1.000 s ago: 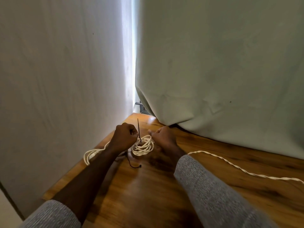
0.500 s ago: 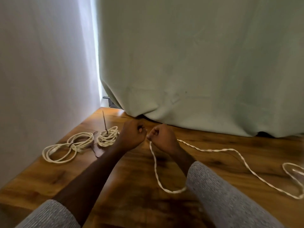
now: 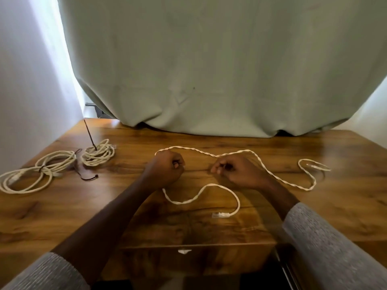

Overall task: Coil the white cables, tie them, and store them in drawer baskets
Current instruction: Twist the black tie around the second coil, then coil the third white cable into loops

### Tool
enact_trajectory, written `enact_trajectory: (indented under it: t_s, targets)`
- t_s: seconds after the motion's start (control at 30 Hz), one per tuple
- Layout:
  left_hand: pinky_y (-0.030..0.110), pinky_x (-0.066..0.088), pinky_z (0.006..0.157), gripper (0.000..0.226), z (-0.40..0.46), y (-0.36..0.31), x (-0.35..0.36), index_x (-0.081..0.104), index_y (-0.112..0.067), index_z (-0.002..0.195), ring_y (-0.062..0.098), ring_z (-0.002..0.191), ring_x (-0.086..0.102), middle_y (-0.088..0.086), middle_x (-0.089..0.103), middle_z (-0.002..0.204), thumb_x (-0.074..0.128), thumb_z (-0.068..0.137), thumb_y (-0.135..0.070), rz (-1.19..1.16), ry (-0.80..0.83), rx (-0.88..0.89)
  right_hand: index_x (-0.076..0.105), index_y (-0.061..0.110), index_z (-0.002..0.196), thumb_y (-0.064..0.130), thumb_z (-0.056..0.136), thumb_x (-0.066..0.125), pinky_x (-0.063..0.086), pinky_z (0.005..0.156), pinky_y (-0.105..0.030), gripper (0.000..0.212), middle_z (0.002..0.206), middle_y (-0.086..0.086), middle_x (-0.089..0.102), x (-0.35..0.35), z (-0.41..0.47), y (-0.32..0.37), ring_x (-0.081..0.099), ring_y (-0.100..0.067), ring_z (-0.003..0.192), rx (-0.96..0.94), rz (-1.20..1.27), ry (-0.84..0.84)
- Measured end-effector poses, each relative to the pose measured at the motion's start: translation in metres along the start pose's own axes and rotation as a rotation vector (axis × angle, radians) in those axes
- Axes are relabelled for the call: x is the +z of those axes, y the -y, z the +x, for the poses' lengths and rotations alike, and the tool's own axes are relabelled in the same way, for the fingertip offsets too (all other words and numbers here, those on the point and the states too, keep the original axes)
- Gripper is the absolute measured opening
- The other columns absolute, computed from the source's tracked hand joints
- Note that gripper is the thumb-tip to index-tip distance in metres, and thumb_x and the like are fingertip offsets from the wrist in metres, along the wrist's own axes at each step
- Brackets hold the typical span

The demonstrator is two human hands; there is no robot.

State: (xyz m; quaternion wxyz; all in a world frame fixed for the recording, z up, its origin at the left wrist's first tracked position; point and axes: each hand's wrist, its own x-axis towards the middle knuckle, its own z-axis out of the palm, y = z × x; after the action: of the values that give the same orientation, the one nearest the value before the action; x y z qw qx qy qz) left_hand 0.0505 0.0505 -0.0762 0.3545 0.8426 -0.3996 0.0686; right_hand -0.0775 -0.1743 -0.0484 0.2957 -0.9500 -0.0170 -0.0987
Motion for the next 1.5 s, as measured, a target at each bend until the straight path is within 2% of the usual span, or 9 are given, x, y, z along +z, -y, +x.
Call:
enact_trajectory:
  t_s: [0.17, 0.37, 0.57, 0.73, 0.83, 1.07, 1.2, 1.33, 1.5]
  targets:
    - [0.021, 0.046, 0.065, 0.008, 0.003, -0.001, 0.006, 0.076, -0.018, 0.08, 0.001, 0.072, 0.06, -0.011, 0.069, 0.077, 0.07, 0.083, -0.015, 0.011, -0.014, 0.016, 0.073, 0.026, 0.086, 0.03, 0.077, 0.085, 0.048, 0.064, -0.016, 0.015, 0.078, 0.01, 0.07, -0.003, -0.022, -0.009, 0.065, -0.002, 0.074, 0.128, -0.127, 0.134]
    - [0.02, 0.042, 0.061, 0.008, 0.011, -0.002, 0.01, 0.074, -0.016, 0.085, 0.001, 0.069, 0.058, -0.008, 0.067, 0.076, 0.067, 0.088, -0.013, -0.079, -0.044, 0.018, 0.067, 0.022, 0.085, 0.026, 0.088, 0.071, 0.046, 0.063, -0.026, 0.007, 0.081, 0.009, 0.067, 0.002, -0.011, 0.003, 0.064, -0.012, 0.076, 0.136, -0.242, 0.14]
    - [0.017, 0.038, 0.056, 0.022, 0.028, -0.025, 0.007, 0.065, -0.011, 0.08, 0.011, 0.063, 0.054, 0.001, 0.061, 0.07, 0.065, 0.089, -0.031, -0.27, -0.412, 0.197, 0.065, 0.02, 0.095, 0.005, 0.087, 0.061, 0.038, 0.039, -0.019, 0.017, 0.063, -0.003, 0.066, -0.022, 0.017, 0.016, 0.053, -0.012, 0.041, 0.286, 0.233, -0.157]
    - [0.015, 0.04, 0.061, 0.033, 0.05, -0.042, 0.01, 0.07, -0.009, 0.077, 0.008, 0.065, 0.06, -0.001, 0.067, 0.07, 0.065, 0.091, -0.038, -0.325, 0.0, 0.373, 0.071, 0.015, 0.074, 0.011, 0.085, 0.062, 0.036, 0.039, -0.021, 0.015, 0.056, -0.005, 0.062, -0.031, 0.057, 0.027, 0.051, -0.013, 0.04, 0.332, 0.334, -0.344]
    - [0.036, 0.048, 0.06, 0.04, 0.063, -0.044, 0.022, 0.069, -0.013, 0.074, 0.014, 0.06, 0.061, 0.002, 0.068, 0.066, 0.052, 0.1, -0.039, -0.379, 0.161, 0.3, 0.071, 0.014, 0.068, 0.012, 0.08, 0.065, 0.039, 0.042, -0.023, 0.014, 0.061, -0.008, 0.067, -0.036, 0.079, 0.031, 0.053, -0.016, 0.042, 0.345, 0.389, -0.436]
    - [0.025, 0.027, 0.044, 0.043, 0.081, -0.067, 0.014, 0.045, -0.015, 0.072, 0.012, 0.043, 0.028, -0.001, 0.031, 0.055, 0.039, 0.101, -0.046, -1.415, 0.261, -0.161, 0.076, 0.006, 0.085, 0.04, 0.103, 0.049, 0.047, 0.059, -0.021, 0.047, 0.066, 0.0, 0.066, -0.033, 0.11, 0.023, 0.06, -0.009, 0.063, 0.166, 0.669, -0.512]
    - [0.025, 0.015, 0.041, 0.056, 0.092, -0.058, 0.014, 0.061, -0.009, 0.084, 0.008, 0.038, 0.016, -0.005, 0.026, 0.046, 0.031, 0.1, -0.054, -1.73, 0.409, -0.074, 0.063, 0.013, 0.08, 0.043, 0.096, 0.054, 0.048, 0.067, -0.029, 0.035, 0.075, -0.013, 0.063, -0.001, 0.116, 0.013, 0.06, -0.023, 0.073, 0.04, 0.877, -0.431]
    - [0.024, 0.036, 0.041, 0.053, 0.099, -0.044, 0.01, 0.063, -0.004, 0.129, 0.009, 0.037, 0.04, -0.002, 0.042, 0.046, 0.033, 0.103, -0.039, -1.814, 0.363, -0.038, 0.06, 0.012, 0.098, 0.03, 0.099, 0.054, 0.053, 0.058, -0.028, 0.019, 0.067, 0.011, 0.067, 0.031, 0.123, 0.012, 0.064, -0.003, 0.059, 0.132, 0.839, -0.236]
    - [0.04, 0.06, 0.078, 0.05, 0.112, -0.029, 0.0, 0.054, -0.005, 0.138, 0.023, 0.084, 0.075, 0.009, 0.077, 0.09, 0.032, 0.102, -0.034, -1.954, 0.24, -0.051, 0.061, 0.012, 0.113, 0.008, 0.104, 0.048, 0.056, 0.061, -0.022, 0.017, 0.088, -0.008, 0.068, 0.034, 0.125, 0.023, 0.068, -0.001, 0.067, 0.14, 0.785, -0.235]
